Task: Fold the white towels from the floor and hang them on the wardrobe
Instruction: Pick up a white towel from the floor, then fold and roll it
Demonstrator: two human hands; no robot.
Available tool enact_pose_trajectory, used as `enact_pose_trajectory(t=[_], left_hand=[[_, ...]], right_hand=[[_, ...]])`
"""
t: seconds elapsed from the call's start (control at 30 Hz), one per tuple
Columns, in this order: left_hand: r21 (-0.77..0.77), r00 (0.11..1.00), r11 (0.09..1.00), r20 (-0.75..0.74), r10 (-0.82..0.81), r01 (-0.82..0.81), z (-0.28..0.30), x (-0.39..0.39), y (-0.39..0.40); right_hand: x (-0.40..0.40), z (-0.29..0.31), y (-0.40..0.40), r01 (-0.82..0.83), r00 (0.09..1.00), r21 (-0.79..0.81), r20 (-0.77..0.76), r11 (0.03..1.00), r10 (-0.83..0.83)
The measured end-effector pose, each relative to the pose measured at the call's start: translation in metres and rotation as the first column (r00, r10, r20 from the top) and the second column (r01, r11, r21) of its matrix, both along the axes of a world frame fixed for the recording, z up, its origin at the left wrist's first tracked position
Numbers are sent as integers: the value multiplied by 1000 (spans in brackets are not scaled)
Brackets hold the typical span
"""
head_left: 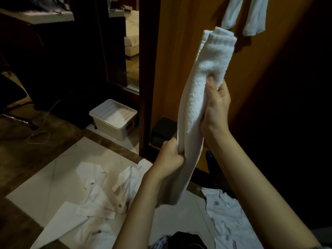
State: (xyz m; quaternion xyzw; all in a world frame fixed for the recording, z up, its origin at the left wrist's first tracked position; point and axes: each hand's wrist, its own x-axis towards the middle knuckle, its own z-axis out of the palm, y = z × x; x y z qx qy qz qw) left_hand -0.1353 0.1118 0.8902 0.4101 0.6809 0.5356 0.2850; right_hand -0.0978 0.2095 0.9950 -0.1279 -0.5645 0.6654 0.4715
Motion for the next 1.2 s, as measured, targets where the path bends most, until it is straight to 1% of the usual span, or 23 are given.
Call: enact_pose_trajectory(t=[0.03,0.07,0.13,0.17,0.2,0.23,0.3,0.33,0.4,0.43,0.5,0.53,0.57,0.63,0.7,0.77,0.8,0.83,0.87,0.97,1.07,1.13,1.2], left_hand=[[23,999,1000,37,-18,17,0,1,0],[89,990,995,128,-61,50,0,2,-2],[257,926,963,339,-166,79,-1,1,-6],[277,918,958,357,-171,70,-3,1,-5],[256,930,965,339,-140,52,-3,3,-2],[202,957,979,280,-75,18,-3,6,2],[119,977,981,165,133,-153,-2,9,9],[105,978,981,142,150,-165,-2,7,10],[106,986,994,166,14,-32,-1,3,4],[105,983,994,179,-41,23,-1,0,1],[111,976,992,201,-85,63,1,-2,-5],[120,972,990,217,-95,69,1,-2,-5],[126,963,989,247,-110,80,3,0,-6],[128,939,988,322,-119,82,6,2,-8],[155,923,987,371,-106,51,11,2,-9],[174,910,985,411,-64,-10,17,0,-10],[187,909,981,415,-32,-51,21,-1,-10],[198,909,976,416,-1,-89,23,-2,-11],[204,907,971,420,25,-121,26,-2,-11],[220,903,948,410,125,-231,32,-3,-13],[249,864,901,455,214,-355,38,-5,-12],[240,837,867,463,292,-436,41,-6,-12],[235,829,848,443,342,-475,41,-6,-12]], right_hand=[[-1,0,-1,27,1000,-5,-6,1000,-27],[-2,0,-1,56,998,-7,-14,998,-57],[-5,0,-2,121,992,-16,-35,992,-122],[-6,0,-4,155,987,-19,-45,988,-155],[-8,0,-4,190,980,-24,-57,981,-191],[-10,0,-5,229,971,-37,-67,973,-231],[-14,1,-6,305,948,-63,-77,950,-309],[-16,1,-4,338,937,-77,-68,938,-343],[-18,0,1,394,919,-109,19,912,-395],[-18,0,4,402,915,-126,78,907,-395],[-17,1,12,380,917,-203,208,902,-340],[-17,1,20,353,918,-273,285,895,-276],[-17,2,27,315,916,-365,359,876,-180],[-14,1,42,194,881,-526,464,828,88],[-8,-7,49,31,822,-606,468,794,325],[1,-29,45,-79,720,-579,530,811,448],[7,-41,39,-114,675,-555,566,824,474],[13,-52,31,-157,655,-540,569,827,497],[18,-60,20,-203,658,-523,553,828,511],[38,-75,-12,-277,732,-433,482,857,481],[56,-87,-37,-363,802,-234,414,902,431],[61,-93,-47,-349,810,-133,456,928,370],[63,-101,-50,-304,809,-23,522,952,271]])
